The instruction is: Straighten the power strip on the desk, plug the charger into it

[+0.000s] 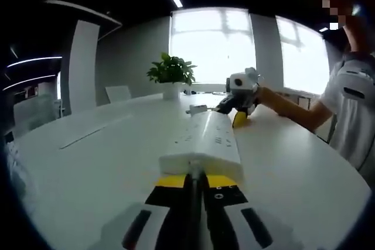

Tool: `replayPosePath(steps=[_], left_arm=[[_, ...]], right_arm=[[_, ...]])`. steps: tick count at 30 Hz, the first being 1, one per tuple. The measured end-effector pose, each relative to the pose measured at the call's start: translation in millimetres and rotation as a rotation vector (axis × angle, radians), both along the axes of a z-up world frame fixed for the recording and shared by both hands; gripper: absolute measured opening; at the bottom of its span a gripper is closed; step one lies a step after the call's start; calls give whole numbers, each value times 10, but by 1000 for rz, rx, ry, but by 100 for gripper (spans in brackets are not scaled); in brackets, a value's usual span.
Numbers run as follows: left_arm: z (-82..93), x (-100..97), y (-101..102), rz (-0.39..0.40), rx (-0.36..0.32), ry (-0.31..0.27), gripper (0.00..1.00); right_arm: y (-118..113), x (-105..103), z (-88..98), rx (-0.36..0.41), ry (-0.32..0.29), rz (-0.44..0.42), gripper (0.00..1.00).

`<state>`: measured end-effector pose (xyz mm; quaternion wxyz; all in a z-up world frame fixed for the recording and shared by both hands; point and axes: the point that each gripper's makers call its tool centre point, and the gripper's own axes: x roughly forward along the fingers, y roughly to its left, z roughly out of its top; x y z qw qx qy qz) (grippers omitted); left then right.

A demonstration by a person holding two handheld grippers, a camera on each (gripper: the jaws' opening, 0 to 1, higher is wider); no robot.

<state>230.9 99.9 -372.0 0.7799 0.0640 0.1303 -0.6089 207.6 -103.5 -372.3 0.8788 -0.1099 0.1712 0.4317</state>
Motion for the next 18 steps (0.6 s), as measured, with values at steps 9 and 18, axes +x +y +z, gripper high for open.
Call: replayPosePath(steps=[9,18], left_arm=[[-3,10,3,2,0,0,13],[-4,15,6,3,-1,0,13]], right_arm=[[-80,-35,32,12,-32,-36,42],[-17,-108,57,-13,-49,-33,41]])
